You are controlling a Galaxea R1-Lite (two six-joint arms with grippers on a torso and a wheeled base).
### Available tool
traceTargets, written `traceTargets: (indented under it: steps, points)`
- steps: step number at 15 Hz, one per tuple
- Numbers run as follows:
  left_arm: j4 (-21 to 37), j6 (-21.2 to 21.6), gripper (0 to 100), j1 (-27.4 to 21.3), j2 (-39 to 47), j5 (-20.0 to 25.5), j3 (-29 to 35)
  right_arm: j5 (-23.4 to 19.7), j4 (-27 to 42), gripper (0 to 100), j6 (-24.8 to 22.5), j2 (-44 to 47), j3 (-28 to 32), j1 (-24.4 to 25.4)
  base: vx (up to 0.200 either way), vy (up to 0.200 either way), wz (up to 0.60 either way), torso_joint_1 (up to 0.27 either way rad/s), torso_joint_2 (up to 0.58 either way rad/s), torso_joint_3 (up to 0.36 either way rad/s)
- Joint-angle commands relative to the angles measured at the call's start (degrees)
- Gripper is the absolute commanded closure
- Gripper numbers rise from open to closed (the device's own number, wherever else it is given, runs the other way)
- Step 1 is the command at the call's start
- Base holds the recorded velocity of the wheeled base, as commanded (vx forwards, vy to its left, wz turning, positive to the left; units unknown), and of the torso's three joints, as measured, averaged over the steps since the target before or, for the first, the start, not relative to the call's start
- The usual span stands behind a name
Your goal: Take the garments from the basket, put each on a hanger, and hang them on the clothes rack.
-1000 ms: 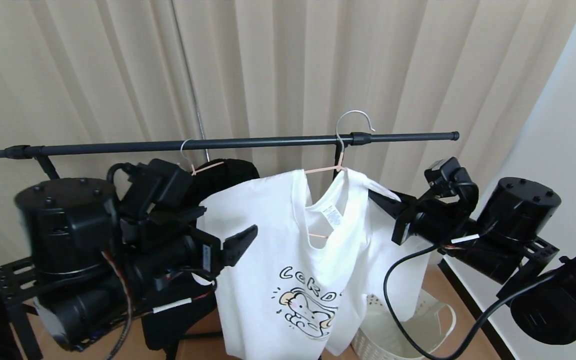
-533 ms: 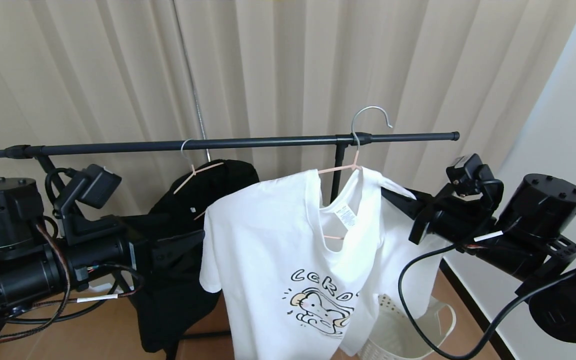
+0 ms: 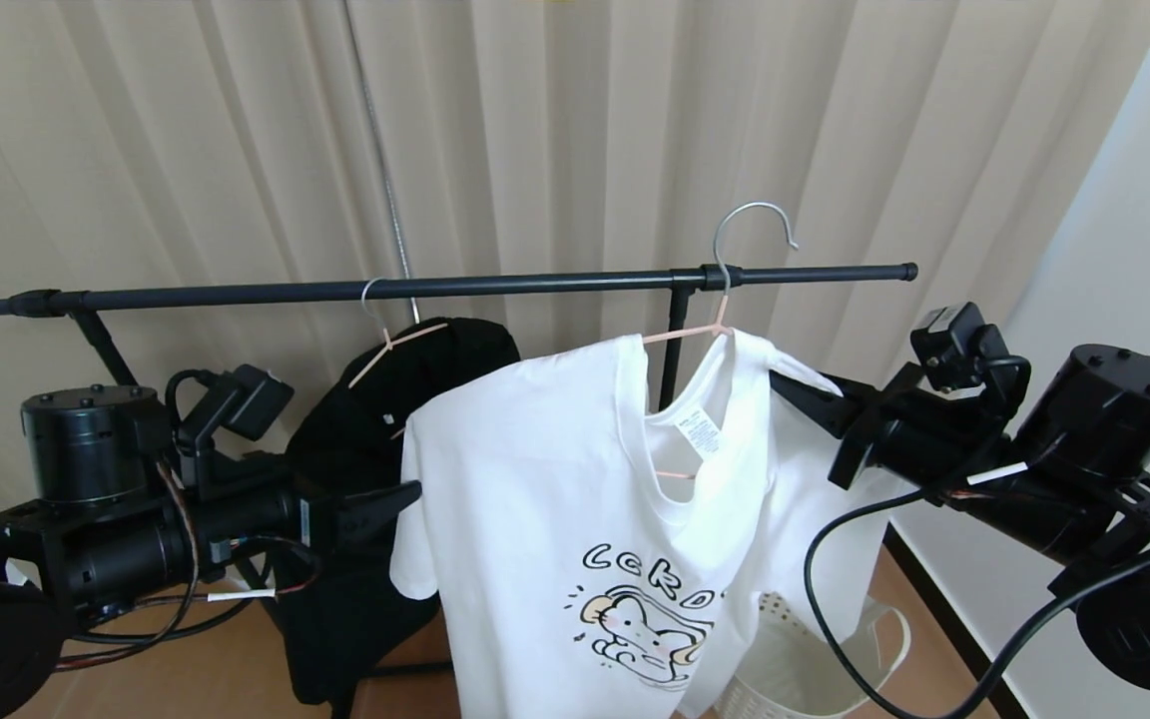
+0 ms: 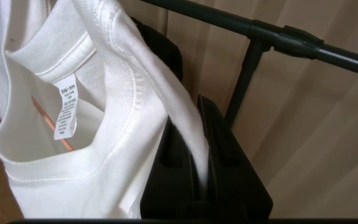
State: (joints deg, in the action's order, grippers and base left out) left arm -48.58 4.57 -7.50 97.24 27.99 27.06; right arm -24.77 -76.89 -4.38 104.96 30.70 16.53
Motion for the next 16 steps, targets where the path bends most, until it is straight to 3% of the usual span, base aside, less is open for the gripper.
traceTargets:
  steps: [1,5,6,16]
  points:
    - [-0.02,-0.09,0,0.03,1.63,-0.04,0.01,-0.01,-0.02,100,-0.02,-0.20,-0.11,0.08,0.000,0.000,0.00,0.000,0.00,0.000]
    - [-0.02,-0.53,0,-0.41,3.04,-0.13,0.45,-0.01,-0.02,100,-0.02,-0.63,-0.37,0.08,0.000,0.000,0.00,0.000,0.00,0.000]
    - [-0.02,-0.53,100,-0.50,3.04,-0.13,0.36,-0.01,-0.02,100,-0.02,-0.63,-0.37,0.08,0.000,0.000,0.00,0.000,0.00,0.000]
    - [-0.02,-1.41,100,0.47,-0.21,-0.30,-2.54,-0.01,-0.02,100,0.16,-0.11,0.77,-0.97,0.000,0.000,0.00,0.000,0.00,0.000]
